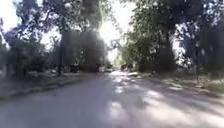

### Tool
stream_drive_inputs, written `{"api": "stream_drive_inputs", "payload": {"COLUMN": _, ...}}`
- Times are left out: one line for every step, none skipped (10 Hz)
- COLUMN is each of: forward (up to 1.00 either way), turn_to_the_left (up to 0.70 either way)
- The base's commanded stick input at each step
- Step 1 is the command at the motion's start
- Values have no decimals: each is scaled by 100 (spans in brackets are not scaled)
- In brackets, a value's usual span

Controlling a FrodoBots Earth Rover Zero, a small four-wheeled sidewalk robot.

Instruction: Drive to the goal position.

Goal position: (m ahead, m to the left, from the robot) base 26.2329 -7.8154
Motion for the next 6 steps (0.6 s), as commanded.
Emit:
{"api": "stream_drive_inputs", "payload": {"forward": 100, "turn_to_the_left": 0}}
{"api": "stream_drive_inputs", "payload": {"forward": 100, "turn_to_the_left": 0}}
{"api": "stream_drive_inputs", "payload": {"forward": 100, "turn_to_the_left": 0}}
{"api": "stream_drive_inputs", "payload": {"forward": 100, "turn_to_the_left": 0}}
{"api": "stream_drive_inputs", "payload": {"forward": 100, "turn_to_the_left": 0}}
{"api": "stream_drive_inputs", "payload": {"forward": 100, "turn_to_the_left": 0}}
